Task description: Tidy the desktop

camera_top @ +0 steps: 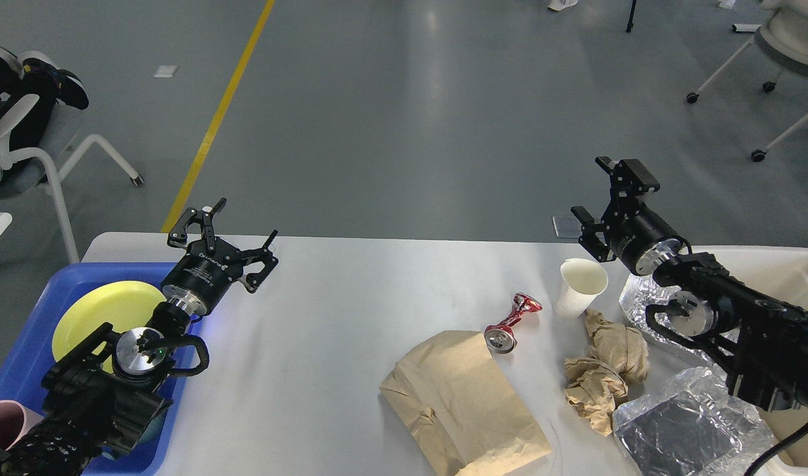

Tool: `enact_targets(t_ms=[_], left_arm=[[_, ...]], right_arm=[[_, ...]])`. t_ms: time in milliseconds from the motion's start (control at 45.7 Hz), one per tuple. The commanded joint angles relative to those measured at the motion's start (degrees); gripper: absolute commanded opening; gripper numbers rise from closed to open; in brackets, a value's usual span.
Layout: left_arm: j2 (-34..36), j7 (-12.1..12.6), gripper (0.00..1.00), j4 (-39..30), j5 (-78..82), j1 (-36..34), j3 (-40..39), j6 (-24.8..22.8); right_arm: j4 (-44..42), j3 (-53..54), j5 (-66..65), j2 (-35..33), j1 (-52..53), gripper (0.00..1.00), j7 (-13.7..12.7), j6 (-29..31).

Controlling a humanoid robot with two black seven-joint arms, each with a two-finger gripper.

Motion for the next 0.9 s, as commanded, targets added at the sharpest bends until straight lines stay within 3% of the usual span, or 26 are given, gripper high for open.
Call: enact_targets(t_ms=[0,131,219,437,525,874], left_arm=[[0.0,0.0,0.96,0.0,0.0,0.0,-0.1,0.0],[0.0,0.0,0.96,0.0,0.0,0.0,-0.1,0.0],[0.0,0.0,0.96,0.0,0.0,0.0,0.0,0.0],[0.0,0.0,0.96,0.0,0.0,0.0,0.0,0.0],[0.0,0.0,0.96,0.0,0.0,0.0,-0.1,0.0],[0.0,0.0,0.96,0.0,0.0,0.0,-0.1,0.0]], right_arm=[[-0.6,-10.8,-3.4,-1.3,6.1,1.00,-0.2,0.2],[-1.0,-24.7,-4.4,-0.9,14.1,1.00,-1.2,0.2],[-2.4,-34.7,-4.1,0.4,19.8,1.00,-4.4,0.0],[-3.8,-55.4,0.1,7.3,29.5,1.00,-22.8,1.3],[-3.7,-62.3,2.1,8.6,32.9,1.00,-27.9,5.6],[-0.3,-76.8,4.7,10.9,47.0,1.00,-28.7,18.7]])
